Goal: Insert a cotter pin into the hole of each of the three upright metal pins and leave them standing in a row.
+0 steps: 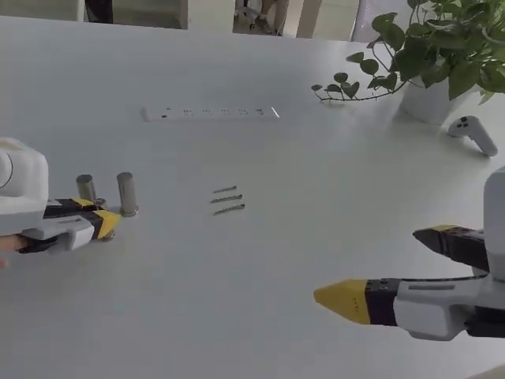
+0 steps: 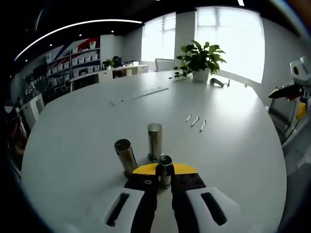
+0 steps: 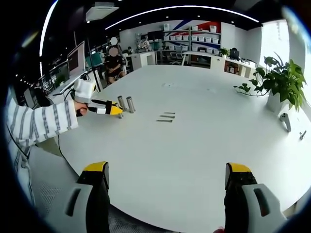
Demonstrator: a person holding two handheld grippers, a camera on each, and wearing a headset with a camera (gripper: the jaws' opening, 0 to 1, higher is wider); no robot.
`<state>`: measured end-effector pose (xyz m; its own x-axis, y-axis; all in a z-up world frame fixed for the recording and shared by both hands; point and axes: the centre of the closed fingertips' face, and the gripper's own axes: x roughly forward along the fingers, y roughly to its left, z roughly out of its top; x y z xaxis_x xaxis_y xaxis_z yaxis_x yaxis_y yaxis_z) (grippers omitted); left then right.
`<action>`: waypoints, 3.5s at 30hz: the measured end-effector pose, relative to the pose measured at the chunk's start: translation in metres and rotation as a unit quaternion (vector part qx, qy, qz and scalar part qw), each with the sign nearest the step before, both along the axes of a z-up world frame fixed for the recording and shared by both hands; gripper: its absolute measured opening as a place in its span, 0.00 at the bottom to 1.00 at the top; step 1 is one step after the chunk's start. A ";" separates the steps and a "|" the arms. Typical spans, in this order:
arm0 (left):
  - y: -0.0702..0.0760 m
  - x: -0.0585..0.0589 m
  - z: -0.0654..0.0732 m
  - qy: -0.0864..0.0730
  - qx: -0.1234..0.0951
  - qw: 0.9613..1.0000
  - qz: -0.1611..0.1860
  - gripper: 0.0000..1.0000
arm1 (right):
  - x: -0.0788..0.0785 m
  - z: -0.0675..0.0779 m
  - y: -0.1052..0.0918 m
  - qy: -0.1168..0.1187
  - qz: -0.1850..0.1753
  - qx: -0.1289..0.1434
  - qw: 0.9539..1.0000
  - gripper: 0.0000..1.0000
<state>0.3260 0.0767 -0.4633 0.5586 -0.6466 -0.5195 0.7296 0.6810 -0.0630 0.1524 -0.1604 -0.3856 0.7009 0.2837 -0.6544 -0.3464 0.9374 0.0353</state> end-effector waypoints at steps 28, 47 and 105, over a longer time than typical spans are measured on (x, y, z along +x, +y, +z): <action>-0.049 -0.063 0.060 -0.050 -0.065 0.988 -0.133 0.05 | 0.005 0.009 0.001 -0.033 -0.027 0.031 0.999 0.98; -0.072 -0.104 0.052 -0.041 -0.050 0.976 -0.208 0.05 | 0.005 0.007 0.006 -0.033 -0.025 0.040 0.998 0.98; -0.082 -0.129 0.004 -0.018 -0.013 0.977 -0.211 0.06 | 0.001 -0.004 0.001 -0.016 -0.020 0.052 0.998 0.98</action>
